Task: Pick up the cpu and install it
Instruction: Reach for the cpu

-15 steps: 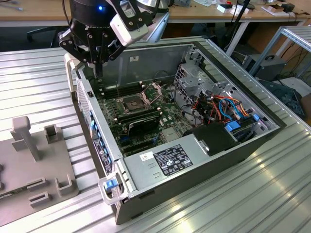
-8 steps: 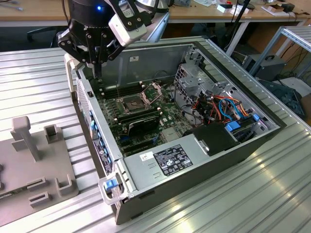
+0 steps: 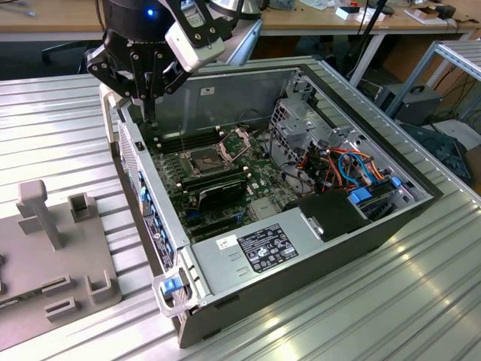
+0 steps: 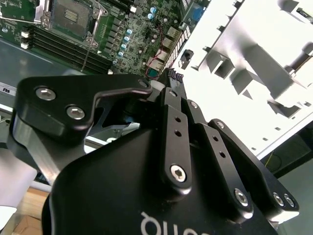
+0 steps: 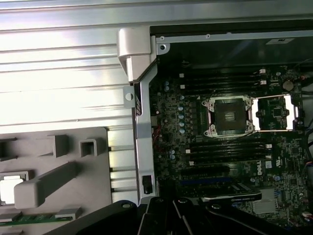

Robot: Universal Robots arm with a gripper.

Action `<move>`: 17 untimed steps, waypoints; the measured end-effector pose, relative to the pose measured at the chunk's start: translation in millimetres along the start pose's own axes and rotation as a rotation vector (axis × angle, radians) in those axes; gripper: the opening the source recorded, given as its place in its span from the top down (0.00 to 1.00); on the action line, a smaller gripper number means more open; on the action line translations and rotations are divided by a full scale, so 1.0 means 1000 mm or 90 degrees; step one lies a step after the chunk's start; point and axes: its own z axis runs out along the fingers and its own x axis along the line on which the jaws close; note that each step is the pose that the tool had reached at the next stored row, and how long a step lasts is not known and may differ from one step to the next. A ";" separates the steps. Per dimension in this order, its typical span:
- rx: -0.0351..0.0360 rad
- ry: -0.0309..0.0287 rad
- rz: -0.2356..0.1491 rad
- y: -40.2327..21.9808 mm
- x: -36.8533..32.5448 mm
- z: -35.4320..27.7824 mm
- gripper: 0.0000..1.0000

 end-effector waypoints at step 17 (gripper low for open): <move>0.0000 0.0000 0.000 -0.0004 0.0053 -0.0002 0.89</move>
